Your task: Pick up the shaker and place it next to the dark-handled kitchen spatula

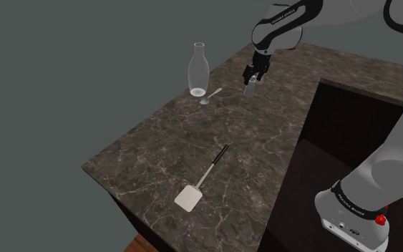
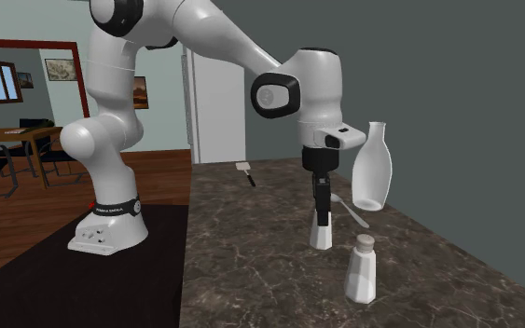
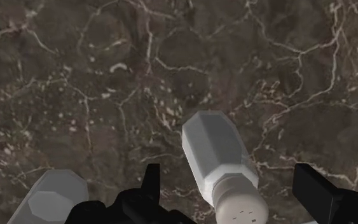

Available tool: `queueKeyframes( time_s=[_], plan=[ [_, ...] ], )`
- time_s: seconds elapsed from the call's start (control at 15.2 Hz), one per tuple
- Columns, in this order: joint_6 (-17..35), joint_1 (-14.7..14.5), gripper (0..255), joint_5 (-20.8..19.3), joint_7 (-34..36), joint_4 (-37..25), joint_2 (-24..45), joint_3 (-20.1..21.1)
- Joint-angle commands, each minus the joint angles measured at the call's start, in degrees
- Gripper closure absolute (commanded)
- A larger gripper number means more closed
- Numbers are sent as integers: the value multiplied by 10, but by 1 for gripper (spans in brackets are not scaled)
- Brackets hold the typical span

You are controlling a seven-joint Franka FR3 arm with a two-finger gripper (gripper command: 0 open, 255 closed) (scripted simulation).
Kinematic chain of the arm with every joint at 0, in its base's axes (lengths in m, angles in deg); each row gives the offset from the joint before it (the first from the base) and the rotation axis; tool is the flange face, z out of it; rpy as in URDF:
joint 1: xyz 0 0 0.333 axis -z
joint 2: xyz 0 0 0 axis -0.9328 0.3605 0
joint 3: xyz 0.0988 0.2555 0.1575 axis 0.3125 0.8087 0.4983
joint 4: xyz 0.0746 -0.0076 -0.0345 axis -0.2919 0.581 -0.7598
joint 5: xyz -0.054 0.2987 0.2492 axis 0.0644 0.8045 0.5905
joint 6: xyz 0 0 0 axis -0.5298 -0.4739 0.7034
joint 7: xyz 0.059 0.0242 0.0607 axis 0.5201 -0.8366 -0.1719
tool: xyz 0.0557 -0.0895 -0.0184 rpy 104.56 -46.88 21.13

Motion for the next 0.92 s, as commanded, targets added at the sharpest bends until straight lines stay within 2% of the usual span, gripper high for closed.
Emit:
queueKeyframes(
  time_s=[0.0,0.59,0.86],
  plan=[
    [0,0,255,0,0,0,0,0],
    [0,0,255,0,0,0,0,0],
    [-27,-2,255,-8,6,-12,-16,-2]
  ],
)
